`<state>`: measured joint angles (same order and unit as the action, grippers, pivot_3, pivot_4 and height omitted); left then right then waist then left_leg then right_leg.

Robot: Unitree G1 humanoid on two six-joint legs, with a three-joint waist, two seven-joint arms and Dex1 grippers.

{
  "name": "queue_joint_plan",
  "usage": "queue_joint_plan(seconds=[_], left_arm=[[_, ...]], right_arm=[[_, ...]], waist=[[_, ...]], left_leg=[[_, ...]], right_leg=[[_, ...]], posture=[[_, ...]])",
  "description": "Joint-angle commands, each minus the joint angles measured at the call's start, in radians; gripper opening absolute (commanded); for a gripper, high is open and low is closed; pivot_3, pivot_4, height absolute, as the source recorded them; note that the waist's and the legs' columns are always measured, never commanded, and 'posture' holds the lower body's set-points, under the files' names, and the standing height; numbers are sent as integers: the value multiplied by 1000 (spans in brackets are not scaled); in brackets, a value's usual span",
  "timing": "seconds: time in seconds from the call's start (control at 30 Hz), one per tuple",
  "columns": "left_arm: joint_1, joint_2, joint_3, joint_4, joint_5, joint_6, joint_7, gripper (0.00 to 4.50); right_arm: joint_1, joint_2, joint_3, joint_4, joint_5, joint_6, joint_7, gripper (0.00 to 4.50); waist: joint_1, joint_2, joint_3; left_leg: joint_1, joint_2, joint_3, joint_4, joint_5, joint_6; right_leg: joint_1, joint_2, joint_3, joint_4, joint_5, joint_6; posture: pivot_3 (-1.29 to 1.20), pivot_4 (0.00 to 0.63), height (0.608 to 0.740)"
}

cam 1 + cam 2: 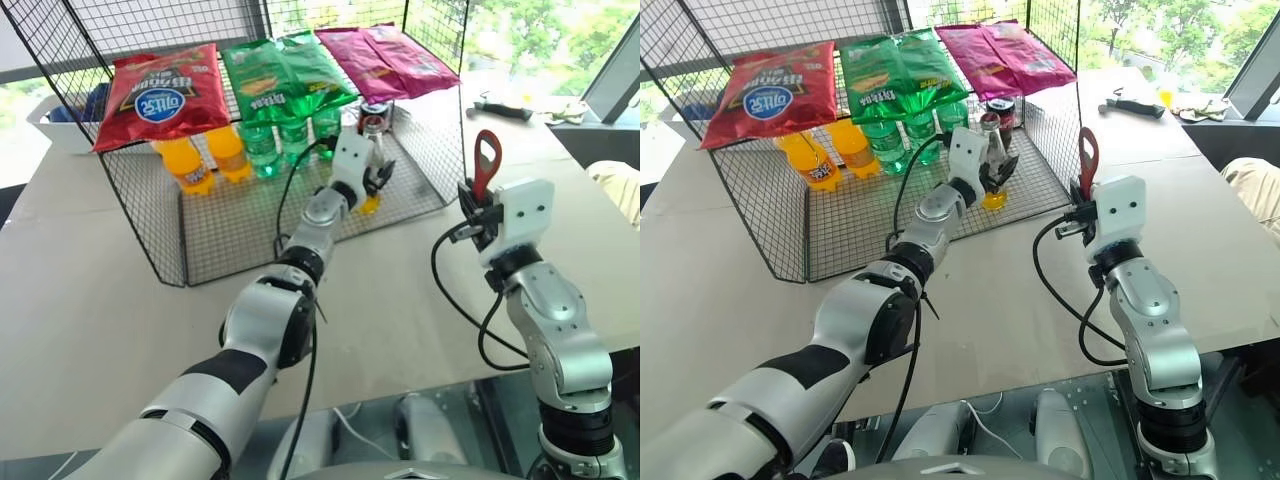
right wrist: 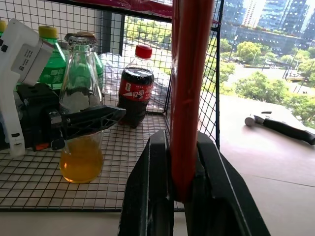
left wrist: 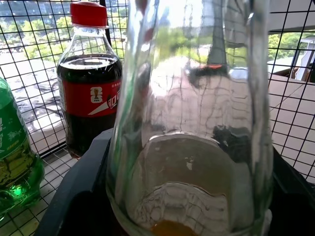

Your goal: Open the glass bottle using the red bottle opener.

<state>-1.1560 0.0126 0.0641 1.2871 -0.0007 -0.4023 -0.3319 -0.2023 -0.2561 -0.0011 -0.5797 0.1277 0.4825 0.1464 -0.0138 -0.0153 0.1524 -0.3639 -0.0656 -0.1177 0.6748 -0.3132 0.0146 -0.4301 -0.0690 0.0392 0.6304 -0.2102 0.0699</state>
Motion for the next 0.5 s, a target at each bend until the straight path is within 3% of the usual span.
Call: queue_joint_plan(seconds=[0.03, 0.13, 0.27, 0.5], left_arm=[[6, -3, -5, -34, 6, -26, -27, 2604], [60, -3, 4, -124, -44, -31, -172, 2604], [196, 31, -27, -390, -90, 37, -317, 2604], [471, 175, -54, -969, -138, 347, -355, 2604]], right_arm=[[-10, -4, -19, -33, -2, -8, 3, 0], [-23, -5, -21, -24, -4, -8, 4, 0], [-59, -29, -28, -15, -9, -10, 19, 0], [-103, -43, -59, 18, 9, -14, 37, 0]], waist=[[0, 0, 0], [-1, 0, 0], [-3, 0, 0], [-19, 0, 0]], left_leg=[[0, 0, 0, 0, 0, 0], [0, 0, 0, 1, 0, 0], [0, 0, 0, 2, 0, 0], [0, 2, 0, 2, 0, 0]], right_leg=[[0, 0, 0, 0, 0, 0], [0, 0, 0, 1, 0, 0], [0, 0, 1, 2, 0, 0], [-1, 0, 2, 4, 0, 0]], posture=[[0, 150, 740], [0, 150, 740], [0, 150, 740], [0, 150, 740]])
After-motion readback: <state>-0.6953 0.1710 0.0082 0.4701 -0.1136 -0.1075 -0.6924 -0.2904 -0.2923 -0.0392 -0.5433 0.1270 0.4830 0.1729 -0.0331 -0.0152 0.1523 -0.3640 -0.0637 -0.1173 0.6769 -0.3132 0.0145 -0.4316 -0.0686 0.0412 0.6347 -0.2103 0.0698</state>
